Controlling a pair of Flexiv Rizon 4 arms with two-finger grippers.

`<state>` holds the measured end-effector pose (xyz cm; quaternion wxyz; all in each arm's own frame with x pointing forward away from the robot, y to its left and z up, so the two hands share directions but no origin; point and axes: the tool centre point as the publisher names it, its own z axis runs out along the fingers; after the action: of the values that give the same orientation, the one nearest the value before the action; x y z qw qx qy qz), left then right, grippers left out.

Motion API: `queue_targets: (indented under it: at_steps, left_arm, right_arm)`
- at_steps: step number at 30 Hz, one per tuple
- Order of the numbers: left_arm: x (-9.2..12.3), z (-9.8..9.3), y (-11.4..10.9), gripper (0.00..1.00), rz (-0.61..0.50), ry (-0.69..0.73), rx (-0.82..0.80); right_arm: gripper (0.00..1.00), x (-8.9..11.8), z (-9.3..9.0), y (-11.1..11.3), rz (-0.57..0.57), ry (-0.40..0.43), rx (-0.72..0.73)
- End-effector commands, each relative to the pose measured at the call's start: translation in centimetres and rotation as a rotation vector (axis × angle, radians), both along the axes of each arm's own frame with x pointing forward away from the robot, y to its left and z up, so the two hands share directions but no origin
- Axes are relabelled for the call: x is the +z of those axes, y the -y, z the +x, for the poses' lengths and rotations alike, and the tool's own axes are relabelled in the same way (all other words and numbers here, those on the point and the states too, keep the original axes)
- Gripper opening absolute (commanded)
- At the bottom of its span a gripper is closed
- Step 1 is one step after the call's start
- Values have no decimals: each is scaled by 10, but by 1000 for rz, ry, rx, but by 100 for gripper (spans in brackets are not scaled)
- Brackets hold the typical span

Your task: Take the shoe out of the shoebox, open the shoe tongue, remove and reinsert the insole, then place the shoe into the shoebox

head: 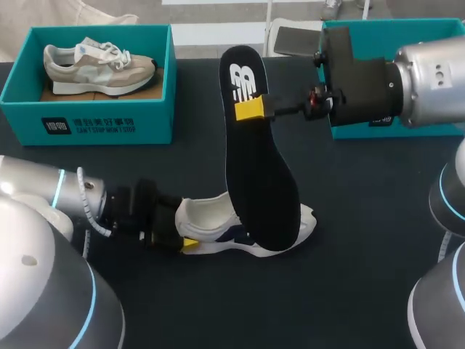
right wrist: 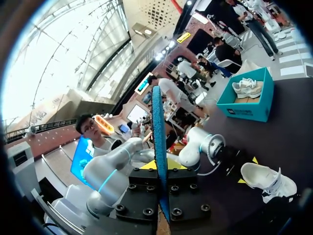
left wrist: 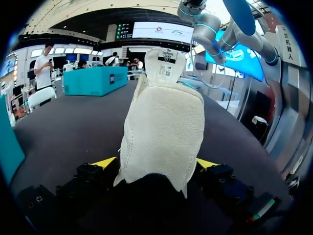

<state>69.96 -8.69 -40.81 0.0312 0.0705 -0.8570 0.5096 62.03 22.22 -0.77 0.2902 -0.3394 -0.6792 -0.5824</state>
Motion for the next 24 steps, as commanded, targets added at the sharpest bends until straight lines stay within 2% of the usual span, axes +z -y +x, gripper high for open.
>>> queue_targets:
  at_steps: [1, 5, 17, 20, 24]
  left_arm:
    - [20, -3, -10, 100, 77, -52, -29]
    - [33, -6, -17, 100, 173, -80, -39]
    - [33, -6, -17, 100, 173, -80, -39]
    - [44, -9, -14, 100, 318, -51, -17]
    - [60, -10, -17, 100, 442, -17, -8]
  right_arm:
    - [0, 0, -1, -3, -3, -1, -3]
    - [0, 0, -1, -3, -3, -1, -3]
    - [0, 0, -1, -3, -3, -1, -3]
    - [0, 0, -1, -3, -3, -1, -3]
    - [0, 0, -1, -3, -3, -1, -3]
